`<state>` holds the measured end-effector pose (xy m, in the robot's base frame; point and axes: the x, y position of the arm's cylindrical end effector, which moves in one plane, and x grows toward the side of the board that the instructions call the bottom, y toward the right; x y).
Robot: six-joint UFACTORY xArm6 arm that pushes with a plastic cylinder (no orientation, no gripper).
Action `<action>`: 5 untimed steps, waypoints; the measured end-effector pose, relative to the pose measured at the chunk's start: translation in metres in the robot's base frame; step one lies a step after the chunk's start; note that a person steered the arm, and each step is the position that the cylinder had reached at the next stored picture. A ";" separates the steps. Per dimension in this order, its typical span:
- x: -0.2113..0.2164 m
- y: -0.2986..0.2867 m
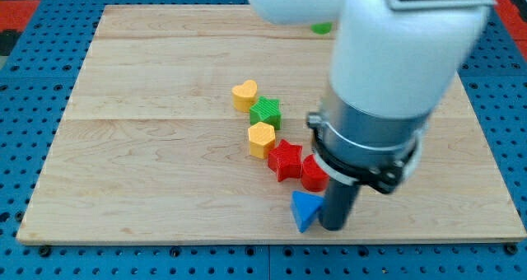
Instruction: Place your arm at the top side of the green star
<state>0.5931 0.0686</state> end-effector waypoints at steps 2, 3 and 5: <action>-0.024 0.084; -0.085 0.038; -0.203 -0.057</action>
<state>0.3905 0.0119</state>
